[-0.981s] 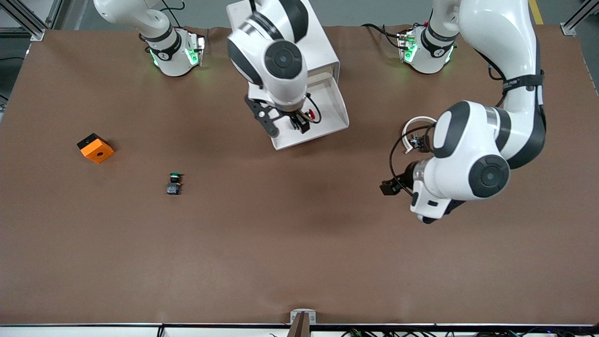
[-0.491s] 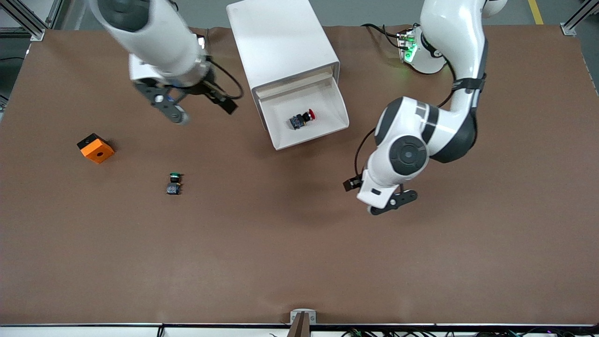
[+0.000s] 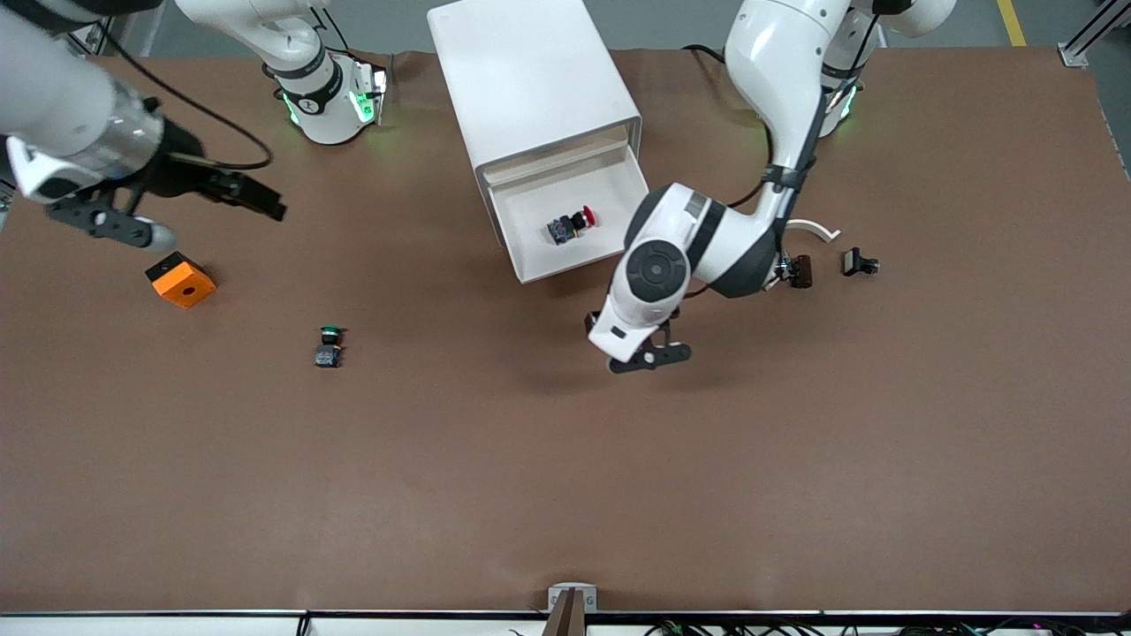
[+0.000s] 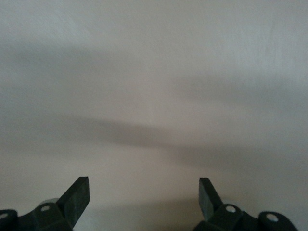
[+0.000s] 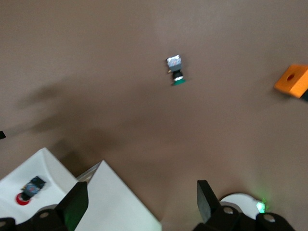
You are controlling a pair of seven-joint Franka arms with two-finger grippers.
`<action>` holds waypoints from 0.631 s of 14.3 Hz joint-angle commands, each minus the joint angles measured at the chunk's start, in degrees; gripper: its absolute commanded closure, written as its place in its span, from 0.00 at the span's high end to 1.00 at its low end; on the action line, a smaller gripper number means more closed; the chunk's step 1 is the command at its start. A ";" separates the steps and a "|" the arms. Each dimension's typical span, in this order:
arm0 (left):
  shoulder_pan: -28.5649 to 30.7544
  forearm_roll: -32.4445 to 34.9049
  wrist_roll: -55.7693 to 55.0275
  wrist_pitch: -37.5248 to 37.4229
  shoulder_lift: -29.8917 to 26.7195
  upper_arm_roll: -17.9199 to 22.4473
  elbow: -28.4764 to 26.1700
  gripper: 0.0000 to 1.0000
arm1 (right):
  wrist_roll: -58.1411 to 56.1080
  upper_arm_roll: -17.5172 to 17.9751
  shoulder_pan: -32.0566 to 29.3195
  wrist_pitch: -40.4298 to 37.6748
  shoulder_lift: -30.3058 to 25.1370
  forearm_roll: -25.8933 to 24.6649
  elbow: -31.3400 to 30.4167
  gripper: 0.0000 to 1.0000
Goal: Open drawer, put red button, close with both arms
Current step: 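Withdraw the right gripper while the left gripper reaches the drawer front, then push the drawer shut into the cabinet with the left gripper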
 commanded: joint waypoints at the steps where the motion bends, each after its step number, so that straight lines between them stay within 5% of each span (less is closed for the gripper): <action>1: -0.78 0.27 -0.17 1.36 -3.29 -2.93 -4.02 1.00 | -11.18 1.24 -5.83 4.46 -2.16 -3.38 -3.94 1.00; 9: -1.40 0.09 -7.10 1.97 -7.61 -11.82 -10.70 1.00 | -17.99 1.33 -9.63 5.54 -0.93 -6.29 1.84 1.00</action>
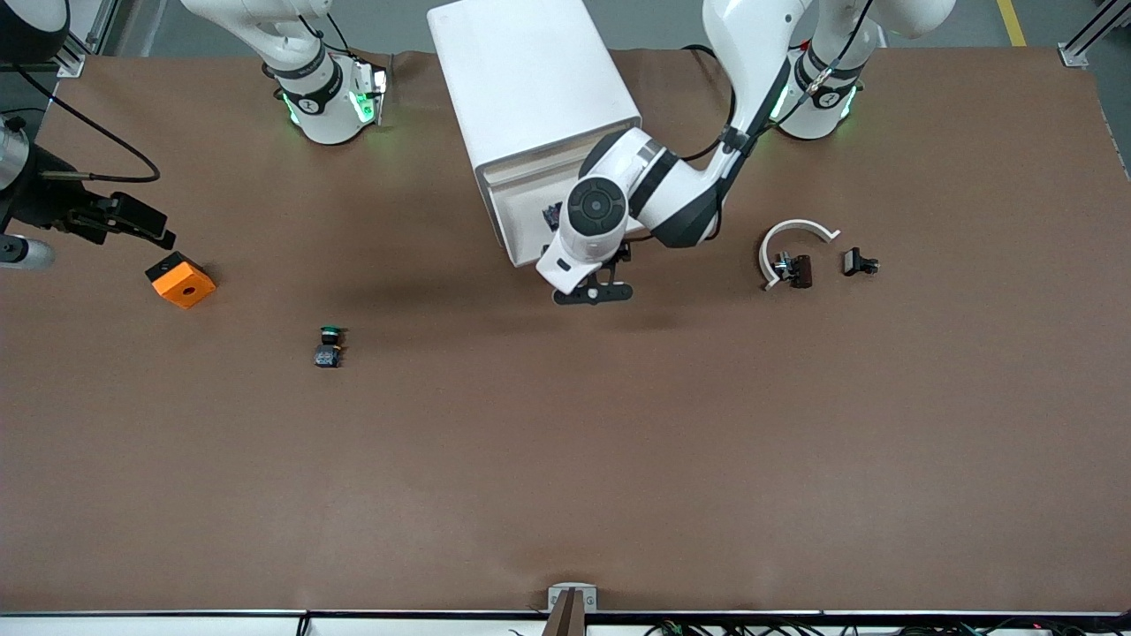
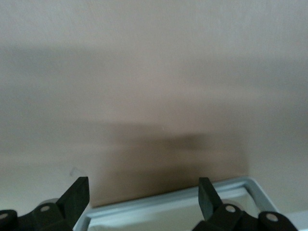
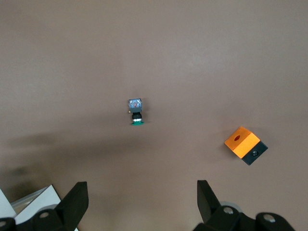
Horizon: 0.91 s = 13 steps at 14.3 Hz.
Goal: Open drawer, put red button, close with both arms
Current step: 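Push the drawer shut into the cabinet with the left gripper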
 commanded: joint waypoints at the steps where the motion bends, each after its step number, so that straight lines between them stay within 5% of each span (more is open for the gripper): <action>1: -0.12 0.09 -3.95 1.55 -1.84 -2.92 -3.18 1.00 | -0.16 0.94 -0.78 -1.09 -0.37 -1.05 3.59 1.00; 6: -0.12 0.09 -7.83 1.56 -3.59 -7.58 -5.72 1.00 | -0.69 1.03 -0.86 -3.90 -0.28 -1.14 5.27 1.00; 13: 0.31 0.18 -8.54 1.64 -3.16 -8.99 -6.26 1.00 | -0.69 1.03 -0.51 -3.64 -0.20 -1.14 5.27 1.00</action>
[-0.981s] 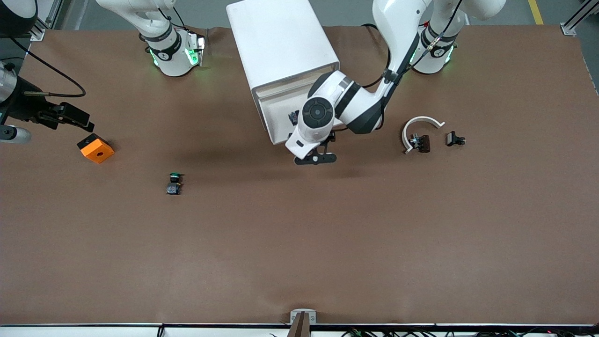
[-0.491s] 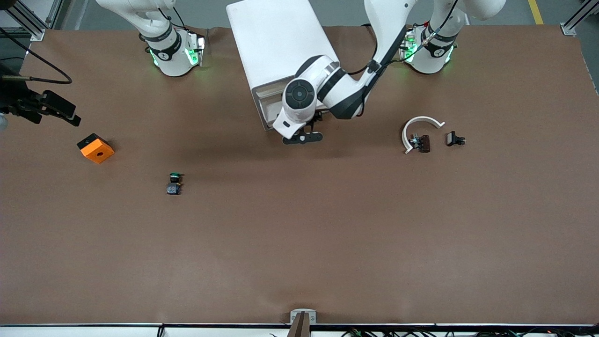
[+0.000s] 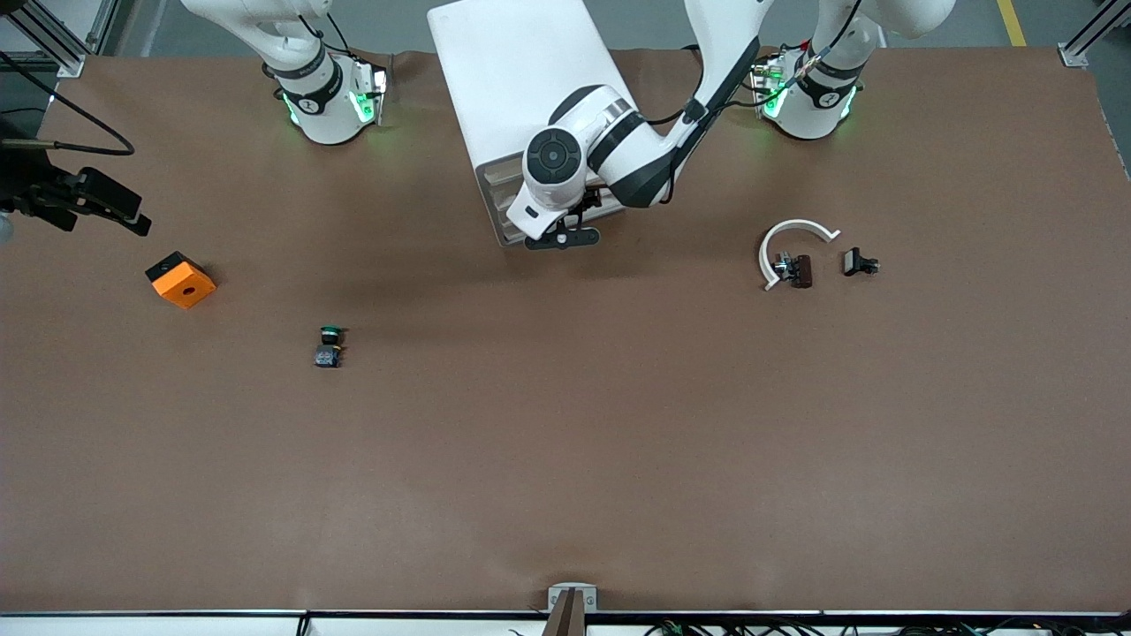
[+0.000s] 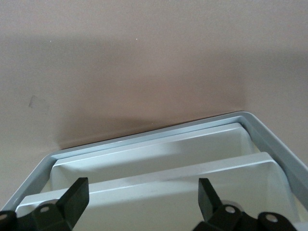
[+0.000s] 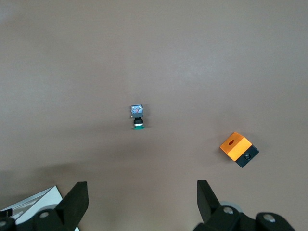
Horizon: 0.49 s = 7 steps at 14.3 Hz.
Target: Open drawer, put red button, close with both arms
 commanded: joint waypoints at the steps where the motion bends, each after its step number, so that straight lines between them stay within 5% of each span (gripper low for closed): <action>1: 0.68 0.26 -0.62 1.10 -1.19 -0.45 -1.59 1.00 | -0.66 0.64 -0.51 -0.47 -0.13 -0.59 0.46 1.00; 7: 11.48 4.73 0.52 2.78 -2.32 0.87 2.54 1.00 | -0.66 0.64 -0.68 -0.38 -0.13 -0.67 0.46 1.00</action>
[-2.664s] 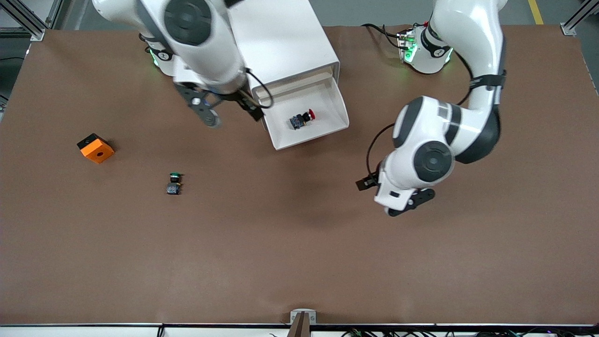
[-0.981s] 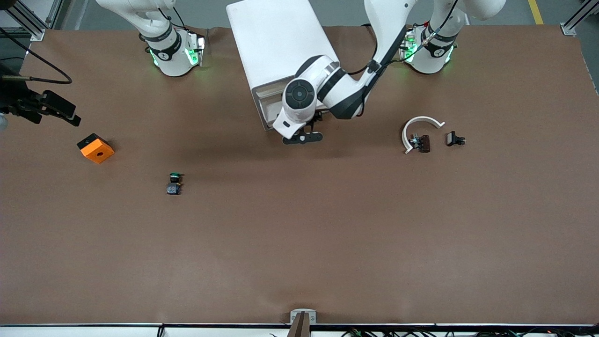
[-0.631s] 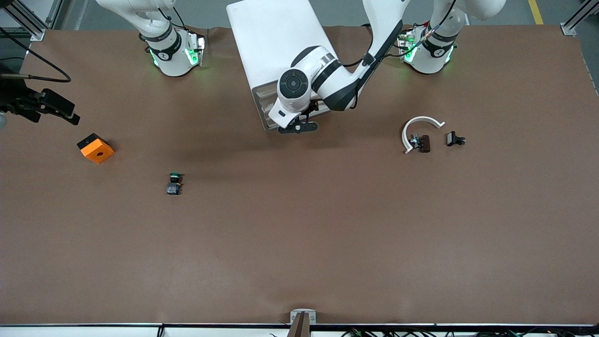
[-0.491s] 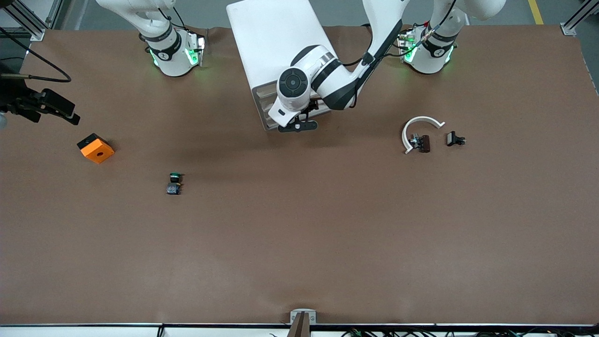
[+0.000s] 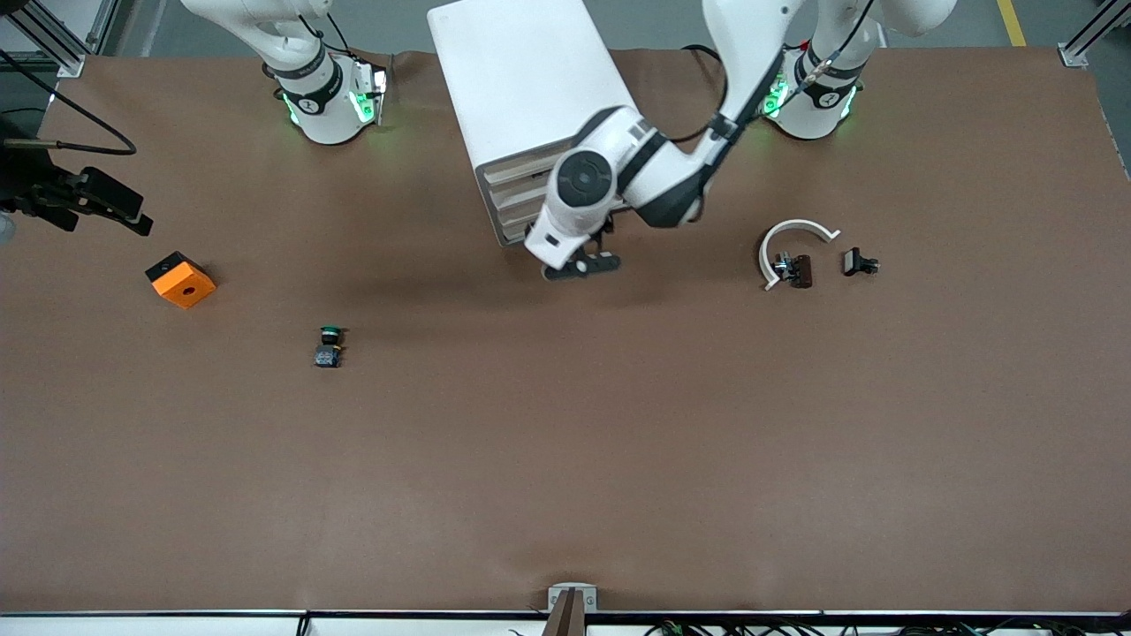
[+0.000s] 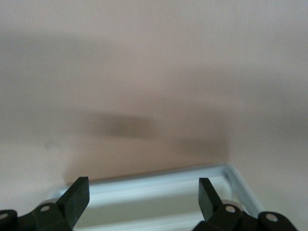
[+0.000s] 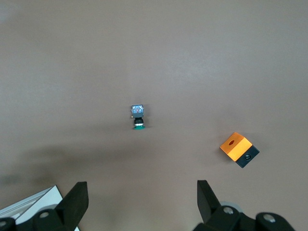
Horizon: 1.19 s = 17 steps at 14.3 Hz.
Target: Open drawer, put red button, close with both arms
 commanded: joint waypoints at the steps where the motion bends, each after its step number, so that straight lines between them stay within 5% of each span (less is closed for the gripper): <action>1: 6.28 4.87 0.21 -0.45 -2.71 -0.33 0.90 1.00 | -0.64 0.51 -0.69 -0.39 -0.13 -0.53 0.46 1.00; 10: 24.04 9.99 11.51 -2.47 -6.76 -0.33 2.05 1.00 | -0.64 0.69 -0.25 -0.39 0.14 -0.53 0.46 1.00; 17: 29.67 19.91 17.69 -9.66 -11.59 -0.41 7.30 1.00 | -0.64 0.69 -0.16 -0.39 0.14 -0.53 0.46 1.00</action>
